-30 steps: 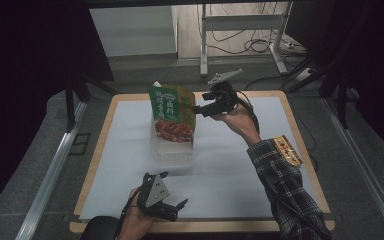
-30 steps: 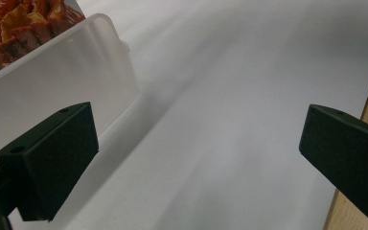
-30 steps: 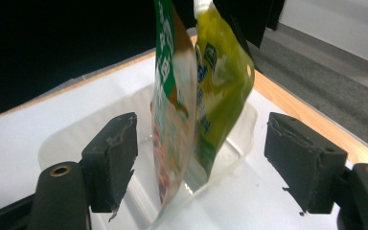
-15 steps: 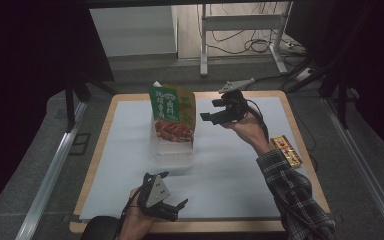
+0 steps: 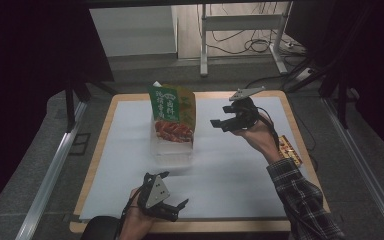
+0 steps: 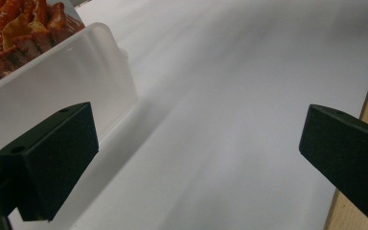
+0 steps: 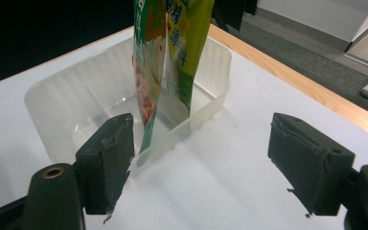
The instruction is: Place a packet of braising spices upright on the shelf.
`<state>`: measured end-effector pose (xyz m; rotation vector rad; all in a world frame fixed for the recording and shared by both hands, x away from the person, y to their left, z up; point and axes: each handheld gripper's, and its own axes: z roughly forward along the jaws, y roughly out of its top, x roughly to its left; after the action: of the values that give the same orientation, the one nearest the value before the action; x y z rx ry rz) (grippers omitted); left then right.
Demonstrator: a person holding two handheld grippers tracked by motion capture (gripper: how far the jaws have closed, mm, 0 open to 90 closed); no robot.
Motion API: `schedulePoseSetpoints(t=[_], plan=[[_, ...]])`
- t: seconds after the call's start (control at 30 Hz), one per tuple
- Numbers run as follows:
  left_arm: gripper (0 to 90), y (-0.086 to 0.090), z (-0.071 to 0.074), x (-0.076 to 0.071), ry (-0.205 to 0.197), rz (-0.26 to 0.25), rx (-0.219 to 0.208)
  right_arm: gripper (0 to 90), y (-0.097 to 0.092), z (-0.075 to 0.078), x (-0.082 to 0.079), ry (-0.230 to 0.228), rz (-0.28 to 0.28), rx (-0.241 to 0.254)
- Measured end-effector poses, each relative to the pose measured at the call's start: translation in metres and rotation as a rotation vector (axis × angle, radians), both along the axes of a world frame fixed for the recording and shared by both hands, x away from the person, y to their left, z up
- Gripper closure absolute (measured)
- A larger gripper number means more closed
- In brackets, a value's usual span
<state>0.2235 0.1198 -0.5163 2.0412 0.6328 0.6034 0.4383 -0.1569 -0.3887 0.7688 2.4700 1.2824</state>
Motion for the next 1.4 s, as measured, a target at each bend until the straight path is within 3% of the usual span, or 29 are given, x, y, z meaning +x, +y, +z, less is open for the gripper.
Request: schedulePoseSetpoints(t=[0.27, 0.53, 0.83, 1.1, 1.4], plan=[[0.0, -0.001, 0.000, -0.001, -0.009, -0.005, 0.003, 23.5, -0.016, -0.006, -0.010, -0.005, -0.027, 0.004], [0.0, -0.002, 0.000, -0.001, -0.018, -0.004, 0.011, 21.8, -0.030, -0.018, -0.021, -0.021, -0.062, -0.031], [0.0, -0.004, 0.001, -0.004, -0.045, -0.014, 0.019, 21.0, -0.049, -0.031, -0.035, -0.016, -0.079, -0.018], [0.0, -0.003, -0.001, -0.002, -0.023, -0.016, -0.001, 18.9, -0.070, -0.044, -0.045, -0.014, -0.123, -0.013], [0.0, -0.003, -0.001, -0.002, -0.018, -0.011, 0.005, 16.1, -0.090, -0.055, -0.049, -0.013, -0.176, -0.030]])
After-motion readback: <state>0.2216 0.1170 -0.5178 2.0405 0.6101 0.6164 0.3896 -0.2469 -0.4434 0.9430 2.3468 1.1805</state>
